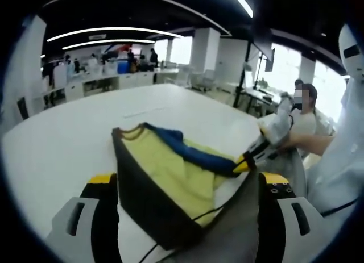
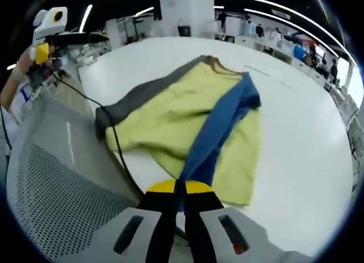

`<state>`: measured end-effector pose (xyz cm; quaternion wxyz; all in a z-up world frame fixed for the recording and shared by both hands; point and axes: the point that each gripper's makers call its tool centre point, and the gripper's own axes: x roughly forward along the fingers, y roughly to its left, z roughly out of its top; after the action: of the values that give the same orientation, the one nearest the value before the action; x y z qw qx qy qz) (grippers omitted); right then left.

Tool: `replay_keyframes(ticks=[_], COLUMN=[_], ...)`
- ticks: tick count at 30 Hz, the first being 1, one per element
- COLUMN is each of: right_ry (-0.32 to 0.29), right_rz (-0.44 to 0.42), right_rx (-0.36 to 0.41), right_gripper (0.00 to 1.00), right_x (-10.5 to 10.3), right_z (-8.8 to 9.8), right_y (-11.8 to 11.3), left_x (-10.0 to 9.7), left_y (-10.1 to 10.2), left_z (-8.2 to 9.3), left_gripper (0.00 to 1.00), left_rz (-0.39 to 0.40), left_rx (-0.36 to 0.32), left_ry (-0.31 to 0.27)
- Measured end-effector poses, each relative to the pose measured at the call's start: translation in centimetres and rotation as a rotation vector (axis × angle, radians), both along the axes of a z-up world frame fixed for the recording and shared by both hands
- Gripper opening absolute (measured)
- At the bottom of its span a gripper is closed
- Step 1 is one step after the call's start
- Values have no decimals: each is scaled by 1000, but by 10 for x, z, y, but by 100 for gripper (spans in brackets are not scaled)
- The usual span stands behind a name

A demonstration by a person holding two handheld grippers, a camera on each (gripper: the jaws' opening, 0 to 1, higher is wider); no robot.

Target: Fold the garment on the visible template until the final outline fits inside the template.

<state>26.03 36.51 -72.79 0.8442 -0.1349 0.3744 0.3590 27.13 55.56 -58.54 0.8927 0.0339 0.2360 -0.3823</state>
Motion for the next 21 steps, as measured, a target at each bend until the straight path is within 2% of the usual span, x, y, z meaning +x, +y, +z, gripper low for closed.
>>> replay_keyframes(ticks=[4,13,21], right_ry=[-1,-42,-107], right_rz=[-2,-12,-70], right_rx=[7,-15,-64], right_gripper=[3,3,3], right_x=[2,16,47], right_z=[3,25,40], right_y=[-5,-25,-72], left_x=[1,3,3], left_y=[3,5,8], left_z=[1,5,11], left_gripper=[100,100,100], left_rz=[4,16,27], left_rx=[17,9,28], left_ry=[-6,-17,-37])
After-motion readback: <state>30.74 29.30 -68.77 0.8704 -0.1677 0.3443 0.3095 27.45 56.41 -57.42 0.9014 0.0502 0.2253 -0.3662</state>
